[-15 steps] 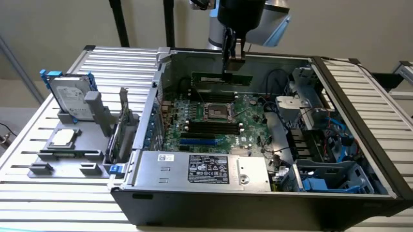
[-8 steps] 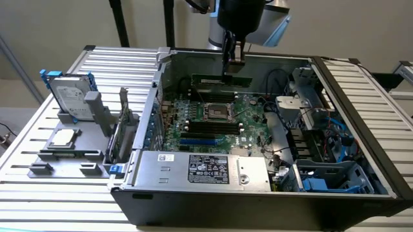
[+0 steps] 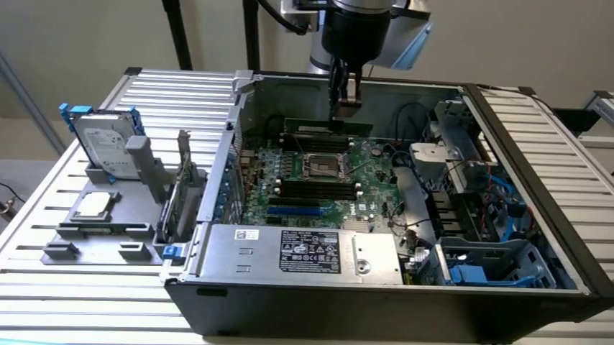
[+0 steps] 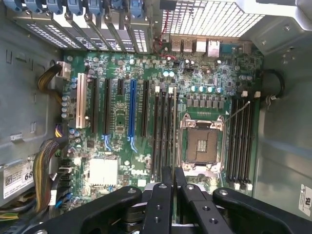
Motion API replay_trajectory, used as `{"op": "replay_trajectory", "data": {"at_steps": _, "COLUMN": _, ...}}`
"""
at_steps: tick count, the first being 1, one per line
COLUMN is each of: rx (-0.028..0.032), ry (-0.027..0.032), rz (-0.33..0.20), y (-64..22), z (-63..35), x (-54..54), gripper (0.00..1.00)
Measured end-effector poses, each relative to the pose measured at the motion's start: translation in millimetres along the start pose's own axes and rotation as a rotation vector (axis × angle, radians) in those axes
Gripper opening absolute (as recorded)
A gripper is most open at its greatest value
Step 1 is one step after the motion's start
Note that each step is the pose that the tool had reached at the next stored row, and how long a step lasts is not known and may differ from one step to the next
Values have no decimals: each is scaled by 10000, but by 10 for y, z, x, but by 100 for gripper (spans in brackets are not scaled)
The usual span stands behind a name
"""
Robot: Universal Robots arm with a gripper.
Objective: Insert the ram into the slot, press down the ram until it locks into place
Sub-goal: 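Insert the ram into the slot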
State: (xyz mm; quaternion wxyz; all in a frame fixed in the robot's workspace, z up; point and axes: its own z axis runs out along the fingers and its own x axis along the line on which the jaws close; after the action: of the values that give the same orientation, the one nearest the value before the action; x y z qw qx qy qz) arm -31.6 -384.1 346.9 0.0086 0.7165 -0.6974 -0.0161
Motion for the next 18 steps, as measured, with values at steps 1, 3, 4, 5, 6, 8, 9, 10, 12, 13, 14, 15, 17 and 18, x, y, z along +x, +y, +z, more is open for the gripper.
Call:
{"op": "replay_trajectory", "data": {"at_steps": 1, "rx": 0, "ry": 6, "rz": 0, "y": 0, "z": 18, "x": 1, "gripper": 13}}
{"op": "replay_trajectory", "data": {"at_steps": 3, "rx": 6, "ry": 12, "rz": 1, "y": 0, "z": 55, "x": 2, "gripper": 13}}
{"op": "replay_trajectory", "data": {"at_steps": 4, "rx": 11, "ry": 14, "rz": 2, "y": 1, "z": 73, "x": 2, "gripper": 13}}
{"op": "replay_trajectory", "data": {"at_steps": 5, "rx": 18, "ry": 16, "rz": 2, "y": 0, "z": 91, "x": 3, "gripper": 13}}
{"op": "replay_trajectory", "data": {"at_steps": 6, "rx": 27, "ry": 19, "rz": 5, "y": 1, "z": 108, "x": 4, "gripper": 13}}
{"op": "replay_trajectory", "data": {"at_steps": 8, "rx": 51, "ry": 24, "rz": 11, "y": 3, "z": 145, "x": 8, "gripper": 13}}
{"op": "replay_trajectory", "data": {"at_steps": 9, "rx": 69, "ry": 27, "rz": 16, "y": 4, "z": 163, "x": 10, "gripper": 13}}
{"op": "replay_trajectory", "data": {"at_steps": 10, "rx": 89, "ry": 28, "rz": 19, "y": 5, "z": 181, "x": 12, "gripper": 13}}
{"op": "replay_trajectory", "data": {"at_steps": 12, "rx": 129, "ry": 34, "rz": 28, "y": 9, "z": 213, "x": 17, "gripper": 13}}
{"op": "replay_trajectory", "data": {"at_steps": 13, "rx": 149, "ry": 36, "rz": 31, "y": 10, "z": 229, "x": 20, "gripper": 13}}
{"op": "replay_trajectory", "data": {"at_steps": 14, "rx": 169, "ry": 41, "rz": 33, "y": 12, "z": 244, "x": 23, "gripper": 13}}
{"op": "replay_trajectory", "data": {"at_steps": 15, "rx": 188, "ry": 45, "rz": 33, "y": 14, "z": 258, "x": 26, "gripper": 13}}
{"op": "replay_trajectory", "data": {"at_steps": 17, "rx": 227, "ry": 52, "rz": 35, "y": 20, "z": 285, "x": 34, "gripper": 13}}
{"op": "replay_trajectory", "data": {"at_steps": 18, "rx": 246, "ry": 57, "rz": 36, "y": 23, "z": 298, "x": 38, "gripper": 13}}
